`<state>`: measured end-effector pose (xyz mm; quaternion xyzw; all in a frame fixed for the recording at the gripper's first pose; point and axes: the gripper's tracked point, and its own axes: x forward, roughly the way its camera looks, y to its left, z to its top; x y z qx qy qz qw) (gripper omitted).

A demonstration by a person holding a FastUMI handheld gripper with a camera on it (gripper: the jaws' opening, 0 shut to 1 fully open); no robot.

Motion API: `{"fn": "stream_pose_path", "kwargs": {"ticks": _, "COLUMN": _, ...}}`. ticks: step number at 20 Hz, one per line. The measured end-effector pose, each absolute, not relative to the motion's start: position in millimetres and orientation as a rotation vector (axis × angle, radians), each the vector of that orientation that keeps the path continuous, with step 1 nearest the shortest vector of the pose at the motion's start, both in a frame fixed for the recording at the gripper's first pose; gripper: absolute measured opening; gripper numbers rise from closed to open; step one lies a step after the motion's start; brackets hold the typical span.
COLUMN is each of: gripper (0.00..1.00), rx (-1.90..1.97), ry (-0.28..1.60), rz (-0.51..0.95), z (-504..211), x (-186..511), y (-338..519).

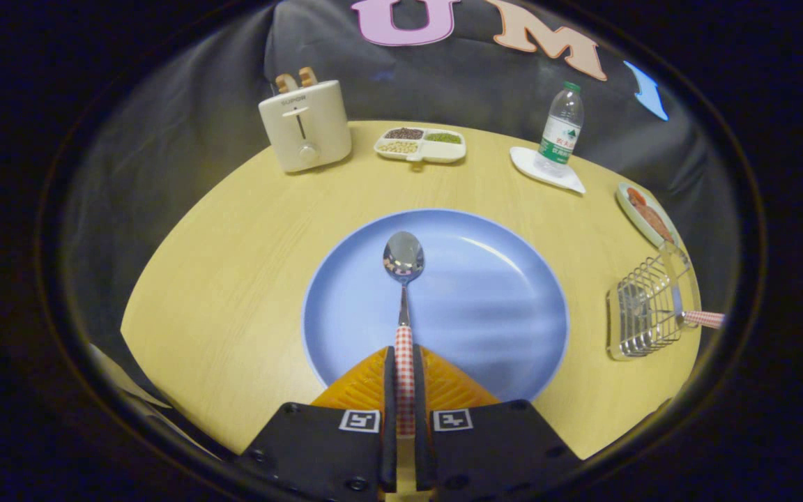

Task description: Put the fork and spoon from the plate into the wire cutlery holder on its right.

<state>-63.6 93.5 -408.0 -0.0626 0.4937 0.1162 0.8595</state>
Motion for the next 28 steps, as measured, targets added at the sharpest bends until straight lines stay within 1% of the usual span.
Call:
{"fn": "stream_pose_path", "kwargs": {"ticks": 2, "gripper": 0.14, "rx": -0.149, "ry": 1.039, "rz": 0.250, "z": -403.1, "x": -63.3, "y": 91.6}}
{"fn": "stream_pose_path", "kwargs": {"ticks": 7, "gripper": 0.14, "rx": -0.167, "ry": 1.021, "rz": 0.282, "z": -371.9, "x": -53.3, "y": 79.8}}
{"fn": "stream_pose_path", "kwargs": {"ticks": 15, "gripper": 0.14, "rx": -0.101, "ry": 1.061, "rz": 0.309, "z": -315.2, "x": -50.5, "y": 44.2}}
{"fn": "stream_pose_path", "kwargs": {"ticks": 23, "gripper": 0.13, "rx": -0.145, "ry": 1.102, "rz": 0.274, "z": -272.5, "x": -35.4, "y": -31.6}}
{"fn": "stream_pose_path", "kwargs": {"ticks": 28, "gripper": 0.13, "rx": -0.180, "ry": 1.173, "rz": 0.304, "z": -257.7, "x": -34.8, "y": -69.2}}
